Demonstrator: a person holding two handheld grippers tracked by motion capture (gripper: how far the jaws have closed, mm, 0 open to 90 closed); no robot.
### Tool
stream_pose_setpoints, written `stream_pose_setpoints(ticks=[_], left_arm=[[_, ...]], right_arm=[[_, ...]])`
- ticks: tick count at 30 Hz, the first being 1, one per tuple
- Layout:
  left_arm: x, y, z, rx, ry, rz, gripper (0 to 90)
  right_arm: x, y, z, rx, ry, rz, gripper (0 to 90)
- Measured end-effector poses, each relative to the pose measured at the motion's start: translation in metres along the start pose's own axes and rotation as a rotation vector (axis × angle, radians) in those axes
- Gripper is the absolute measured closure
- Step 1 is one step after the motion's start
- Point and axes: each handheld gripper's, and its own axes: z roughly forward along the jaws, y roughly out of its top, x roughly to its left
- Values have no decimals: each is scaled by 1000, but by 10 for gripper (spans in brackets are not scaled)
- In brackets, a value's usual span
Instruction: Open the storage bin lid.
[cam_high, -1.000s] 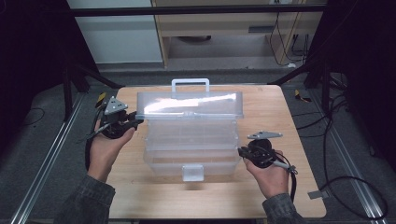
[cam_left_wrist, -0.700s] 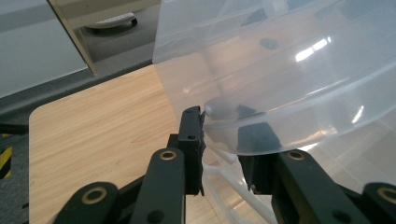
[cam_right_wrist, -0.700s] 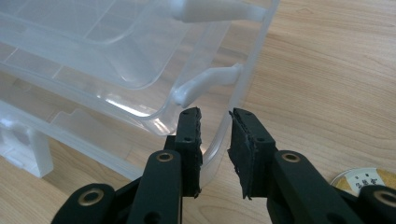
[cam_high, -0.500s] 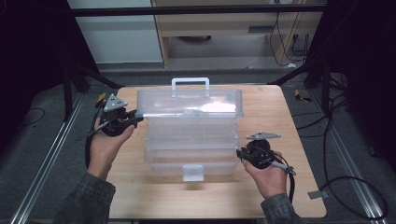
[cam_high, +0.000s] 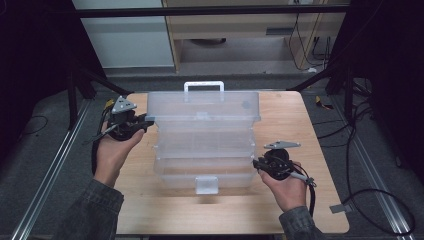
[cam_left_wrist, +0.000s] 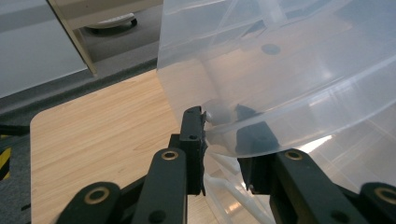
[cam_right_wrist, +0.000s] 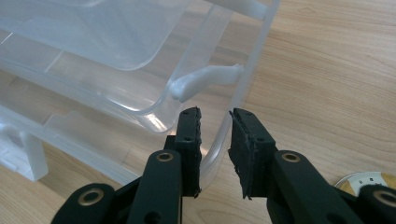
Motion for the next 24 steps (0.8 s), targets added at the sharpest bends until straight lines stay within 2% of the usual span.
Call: stream_pose_setpoints(ticks=[8,11,16,24], left_arm=[[3,4,3,3,1,-3,732],[5,5,5,-11,-4,-22,732],[7,8,7,-7,-2,-18,737],[9,16,12,-16,32,-13,754]], right_arm=[[0,0,1,3,-3,-7,720],[0,0,1,-1,1,-10,721],[0,0,1,-1,0,-13,720],[-1,0,1,-4,2,-17,719]])
